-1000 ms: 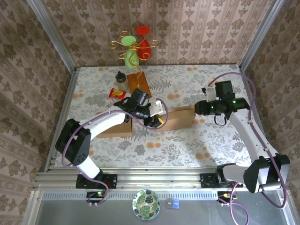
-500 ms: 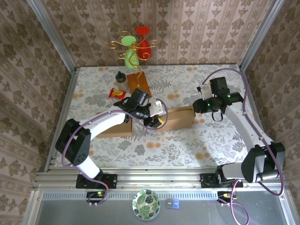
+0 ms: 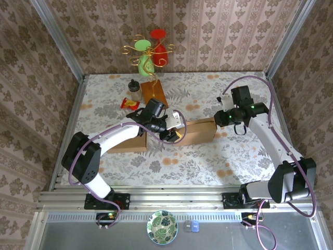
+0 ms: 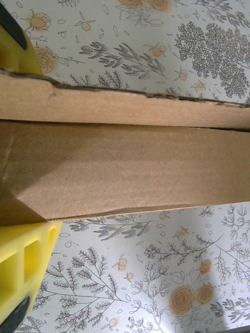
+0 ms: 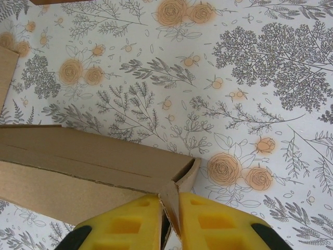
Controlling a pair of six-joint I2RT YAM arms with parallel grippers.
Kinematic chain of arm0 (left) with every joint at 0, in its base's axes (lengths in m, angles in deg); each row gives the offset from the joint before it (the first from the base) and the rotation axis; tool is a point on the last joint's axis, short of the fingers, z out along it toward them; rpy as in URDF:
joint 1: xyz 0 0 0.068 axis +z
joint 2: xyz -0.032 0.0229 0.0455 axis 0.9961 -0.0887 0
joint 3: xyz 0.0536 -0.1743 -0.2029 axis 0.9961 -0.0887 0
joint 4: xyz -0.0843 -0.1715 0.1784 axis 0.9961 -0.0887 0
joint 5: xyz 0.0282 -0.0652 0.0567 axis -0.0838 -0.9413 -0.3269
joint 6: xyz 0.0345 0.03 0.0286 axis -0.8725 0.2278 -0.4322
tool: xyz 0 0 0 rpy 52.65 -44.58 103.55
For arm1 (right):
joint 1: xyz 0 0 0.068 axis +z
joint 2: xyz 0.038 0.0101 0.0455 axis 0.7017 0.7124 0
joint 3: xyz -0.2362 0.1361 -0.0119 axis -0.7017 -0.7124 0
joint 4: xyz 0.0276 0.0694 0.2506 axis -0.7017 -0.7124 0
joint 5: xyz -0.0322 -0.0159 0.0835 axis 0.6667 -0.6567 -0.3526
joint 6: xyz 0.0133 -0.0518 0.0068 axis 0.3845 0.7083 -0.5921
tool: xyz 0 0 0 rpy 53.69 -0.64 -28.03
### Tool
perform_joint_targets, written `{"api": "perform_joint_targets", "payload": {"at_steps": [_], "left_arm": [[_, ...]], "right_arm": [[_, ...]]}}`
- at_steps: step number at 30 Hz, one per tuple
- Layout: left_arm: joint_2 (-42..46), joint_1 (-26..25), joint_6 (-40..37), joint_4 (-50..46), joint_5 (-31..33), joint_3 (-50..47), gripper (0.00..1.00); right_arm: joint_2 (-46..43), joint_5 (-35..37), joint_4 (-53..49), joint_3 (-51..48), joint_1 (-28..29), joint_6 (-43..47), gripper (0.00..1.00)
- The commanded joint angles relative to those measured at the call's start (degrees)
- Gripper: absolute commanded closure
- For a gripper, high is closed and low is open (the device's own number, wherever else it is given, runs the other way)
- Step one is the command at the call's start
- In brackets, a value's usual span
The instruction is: Fold the paper box
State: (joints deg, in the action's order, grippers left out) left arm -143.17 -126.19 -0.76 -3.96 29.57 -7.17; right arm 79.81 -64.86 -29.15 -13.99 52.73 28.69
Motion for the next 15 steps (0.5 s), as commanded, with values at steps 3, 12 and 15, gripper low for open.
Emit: {"api": "perform_joint_targets", "payload": {"at_steps": [3,12,15], "left_arm": [[0.4,-0.1,0.0,-3.9,-1.1,0.4,0.61],[-0.1,0.0,1.0,-3.9,-0.8,0.9,0.64],[-0.2,-0.1,1.3,-3.7,-0.8,1.0,0.66]], "right_arm": [[0.0,5.2,-1.9,0.9,1.0,0.7,0.86],[-0.4,8.0,-2.4,1.4,2.1,-0.9,0.91],[-0.5,7.7,-2.8,1.4,2.5,-2.1,0.92]]}}
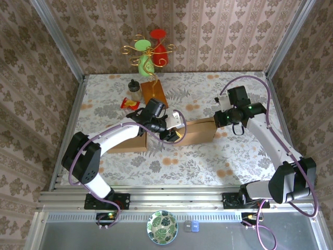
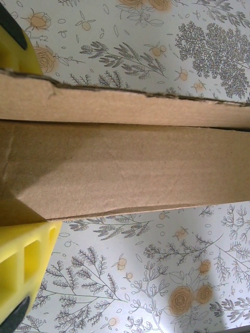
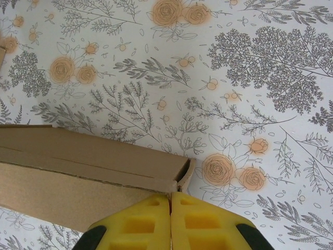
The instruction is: Fold the paper box
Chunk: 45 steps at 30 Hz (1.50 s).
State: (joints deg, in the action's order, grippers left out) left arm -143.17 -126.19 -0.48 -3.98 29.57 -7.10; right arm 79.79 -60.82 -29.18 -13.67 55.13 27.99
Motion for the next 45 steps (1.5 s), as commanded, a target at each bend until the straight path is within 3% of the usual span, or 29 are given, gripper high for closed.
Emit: {"api": "perform_joint_targets", "payload": {"at_steps": [1,8,15,31,45], "left_arm": [[-0.3,-0.1,1.2,-3.7,-0.8,0.9,0.66],[-0.7,-0.1,2.1,-3.5,0.1,1.1,0.71],[-1.0,0.0,3.6,-2.8,0.5,1.2,0.73],[-1.6,1.1,7.4,-1.8,0.4,1.4,0.74],[2.5,2.3,14.8,1.7,2.4,-1.8,0.56]], "right_arm": [[-0.6,3.7,-2.8,1.0,0.2,-2.1,0.93],[-1.7,3.5,-2.8,0.0,0.7,-7.8,1.00],[-4.6,3.4,-0.3,-3.1,1.0,-13.7,1.00],[-14.9,8.5,12.8,-19.3,3.4,-15.6,1.00],[-17.9,13.4,17.1,-23.5,6.7,-15.9,1.00]]}}
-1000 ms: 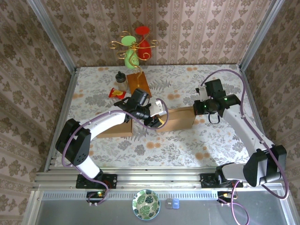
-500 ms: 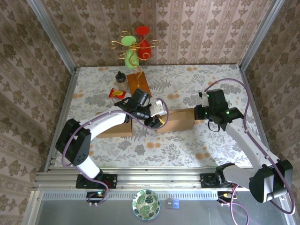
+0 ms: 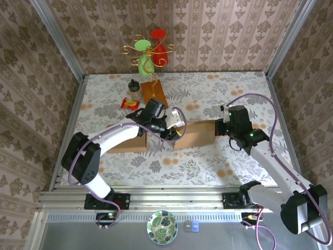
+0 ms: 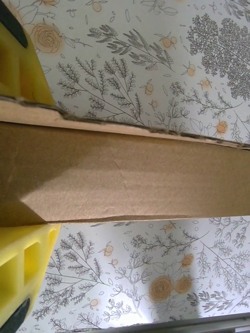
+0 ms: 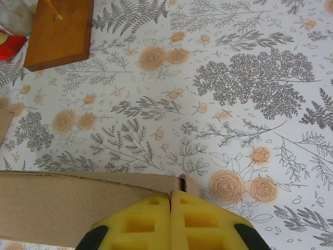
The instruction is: Fold the paper box
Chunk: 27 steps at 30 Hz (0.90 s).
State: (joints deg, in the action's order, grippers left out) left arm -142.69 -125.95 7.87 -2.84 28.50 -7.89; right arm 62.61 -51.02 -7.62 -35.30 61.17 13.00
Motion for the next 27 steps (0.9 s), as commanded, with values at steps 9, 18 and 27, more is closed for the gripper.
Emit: {"api": "perform_joint_targets", "payload": {"at_steps": [9,18,27], "left_arm": [[6.1,0.7,8.8,2.4,9.5,-4.4,0.40],[11.2,-0.5,15.0,10.1,21.1,-9.9,0.19],[20.8,1.4,24.1,6.0,22.7,-11.4,0.31]], "right_arm": [[-3.1,9.1,-4.6,-2.2,3.4,-2.1,1.00],[-5.3,13.1,-3.9,-3.5,6.9,-3.7,1.00],[-3.8,15.6,-4.0,-1.0,9.1,-5.2,1.00]]}}
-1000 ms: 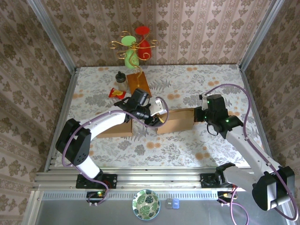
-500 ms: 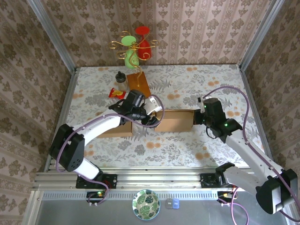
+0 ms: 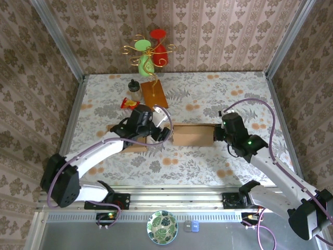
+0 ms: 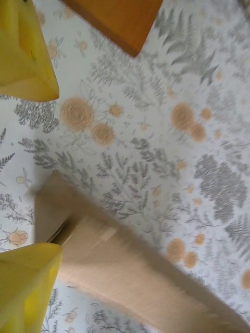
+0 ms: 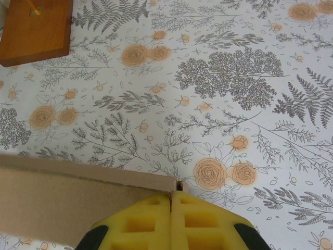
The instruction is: Fold the paper box
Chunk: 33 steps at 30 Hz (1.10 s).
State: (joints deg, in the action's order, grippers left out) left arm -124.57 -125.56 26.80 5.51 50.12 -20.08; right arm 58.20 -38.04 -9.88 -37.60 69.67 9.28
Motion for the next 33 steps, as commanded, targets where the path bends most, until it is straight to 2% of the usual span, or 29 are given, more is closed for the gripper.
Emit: {"api": "perform_joint_targets", "payload": {"at_steps": [1,4,8,11,17,24,33], "left_arm": [[3.1,1.3,5.7,-4.8,0.3,1.9,0.34],[2.4,2.4,7.1,-12.6,-2.4,6.1,0.42],[-1.5,2.8,4.5,-22.8,-8.7,13.4,0.44],[-3.7,1.9,4.4,-26.3,-11.5,16.5,0.45],[-7.7,0.4,2.8,-32.0,-9.5,20.7,0.45],[-10.4,-0.8,2.8,-32.6,-8.4,22.6,0.47],[-12.0,-1.1,3.0,-32.2,-7.0,23.2,0.66]], "right_arm": [[0.8,2.6,-2.0,1.6,0.7,-1.6,1.00],[1.5,2.6,-2.1,2.2,1.1,-1.7,1.00],[2.5,2.8,-2.7,3.1,1.2,-1.7,1.00],[2.7,2.7,-2.8,3.3,1.3,-2.0,1.00],[3.0,2.8,-3.2,3.6,1.4,-2.1,1.00],[3.1,2.9,-3.3,3.6,1.4,-2.0,1.00],[3.6,2.8,-3.3,3.6,1.4,-1.9,1.00]]}}
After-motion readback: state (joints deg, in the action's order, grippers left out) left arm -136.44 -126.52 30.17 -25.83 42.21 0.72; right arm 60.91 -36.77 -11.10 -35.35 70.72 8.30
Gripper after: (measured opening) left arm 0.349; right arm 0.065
